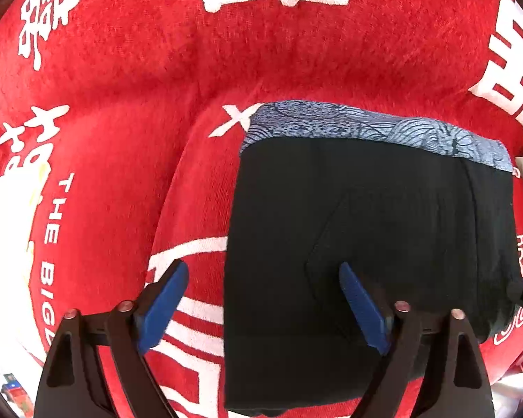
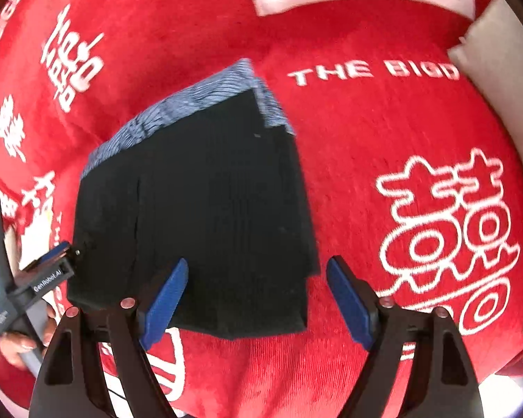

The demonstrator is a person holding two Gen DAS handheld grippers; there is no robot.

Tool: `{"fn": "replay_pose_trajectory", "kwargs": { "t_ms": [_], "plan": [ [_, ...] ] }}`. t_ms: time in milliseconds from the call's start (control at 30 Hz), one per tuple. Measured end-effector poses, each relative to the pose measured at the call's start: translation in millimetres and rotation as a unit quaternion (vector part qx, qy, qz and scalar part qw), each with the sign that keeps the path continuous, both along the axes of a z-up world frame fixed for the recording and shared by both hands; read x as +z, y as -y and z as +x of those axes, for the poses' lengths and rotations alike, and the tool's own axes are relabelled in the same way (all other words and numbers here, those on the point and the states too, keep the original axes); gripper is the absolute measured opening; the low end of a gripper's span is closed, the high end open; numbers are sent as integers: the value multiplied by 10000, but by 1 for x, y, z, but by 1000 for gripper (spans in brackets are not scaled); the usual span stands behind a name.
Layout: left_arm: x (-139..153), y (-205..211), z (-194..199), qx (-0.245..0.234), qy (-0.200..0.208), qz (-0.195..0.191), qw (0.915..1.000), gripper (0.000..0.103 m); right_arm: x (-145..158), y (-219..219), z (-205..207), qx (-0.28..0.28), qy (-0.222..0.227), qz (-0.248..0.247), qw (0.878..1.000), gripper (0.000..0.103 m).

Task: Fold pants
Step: 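Lower the folded pants onto the cushion and release both grippers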

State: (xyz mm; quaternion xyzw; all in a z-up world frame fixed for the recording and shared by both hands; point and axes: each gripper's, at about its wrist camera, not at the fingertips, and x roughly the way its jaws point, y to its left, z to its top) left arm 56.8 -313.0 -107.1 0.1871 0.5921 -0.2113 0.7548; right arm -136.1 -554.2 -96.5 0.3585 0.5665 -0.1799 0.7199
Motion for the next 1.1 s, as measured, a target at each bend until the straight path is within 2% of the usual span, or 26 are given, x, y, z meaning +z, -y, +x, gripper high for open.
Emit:
{"fn": "replay_pose_trajectory", "kwargs": {
  "t_ms": [200, 800, 1100],
  "plan": [
    [-1, 0, 2, -21, -52, -14, 10000, 92, -2, 5, -9, -18, -10, 101, 9999, 84],
    [0, 0, 10, -59, -312, -101, 9994, 92, -11, 9, -2, -5, 61, 327, 9994, 84],
    [-3, -1, 14, -89, -442, -182, 9988, 92, -3, 23, 5, -14, 421, 417, 9982, 84]
  ]
}}
